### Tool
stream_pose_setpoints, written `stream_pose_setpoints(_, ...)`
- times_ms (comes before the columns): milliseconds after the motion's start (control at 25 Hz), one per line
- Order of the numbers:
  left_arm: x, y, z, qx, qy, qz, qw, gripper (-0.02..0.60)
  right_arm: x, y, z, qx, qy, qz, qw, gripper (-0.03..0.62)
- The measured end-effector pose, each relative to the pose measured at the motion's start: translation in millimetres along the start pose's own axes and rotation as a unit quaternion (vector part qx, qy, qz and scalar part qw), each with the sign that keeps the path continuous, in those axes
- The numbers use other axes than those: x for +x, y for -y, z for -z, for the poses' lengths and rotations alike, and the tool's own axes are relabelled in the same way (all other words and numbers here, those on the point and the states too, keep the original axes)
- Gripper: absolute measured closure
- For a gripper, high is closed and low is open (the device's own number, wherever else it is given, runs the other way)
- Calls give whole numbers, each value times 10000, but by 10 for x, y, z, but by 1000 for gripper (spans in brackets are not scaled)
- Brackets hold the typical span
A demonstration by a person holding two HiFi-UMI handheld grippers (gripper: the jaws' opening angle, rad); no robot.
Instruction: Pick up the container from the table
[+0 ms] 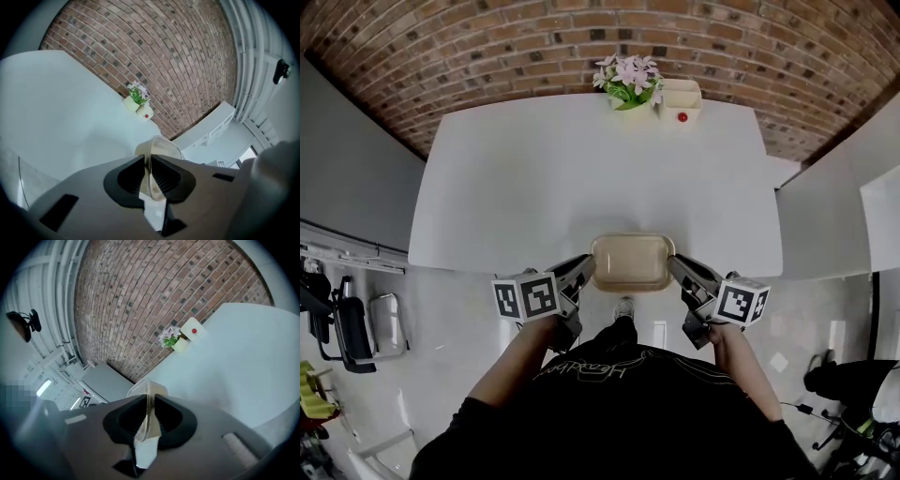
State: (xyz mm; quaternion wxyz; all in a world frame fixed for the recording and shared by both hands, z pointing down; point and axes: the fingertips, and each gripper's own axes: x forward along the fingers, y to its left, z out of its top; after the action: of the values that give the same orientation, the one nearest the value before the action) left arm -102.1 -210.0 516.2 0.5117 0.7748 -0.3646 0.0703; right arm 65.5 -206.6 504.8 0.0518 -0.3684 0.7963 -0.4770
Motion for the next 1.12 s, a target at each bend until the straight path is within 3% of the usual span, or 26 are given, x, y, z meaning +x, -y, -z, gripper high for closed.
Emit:
stream_pose_setpoints(280,-382,385,147,287,252,268,9989,531,-403,-480,114,-246,276,-319,9988,539)
stream_pose_setpoints(440,-650,562,172,538,517,251,9969,531,-619,-760,123,-591,412,-268,9970,539)
stream_pose_setpoints(840,-1113,1139,335,1106,1031,695,9861,531,-1134,-1380,174,-1310,867,-678,9852,537)
stream_pose_setpoints(1120,-1411,1431,535,1421,1259,726,9791,531,-1462,-1643,321,-1471,1130,-920,9783,537)
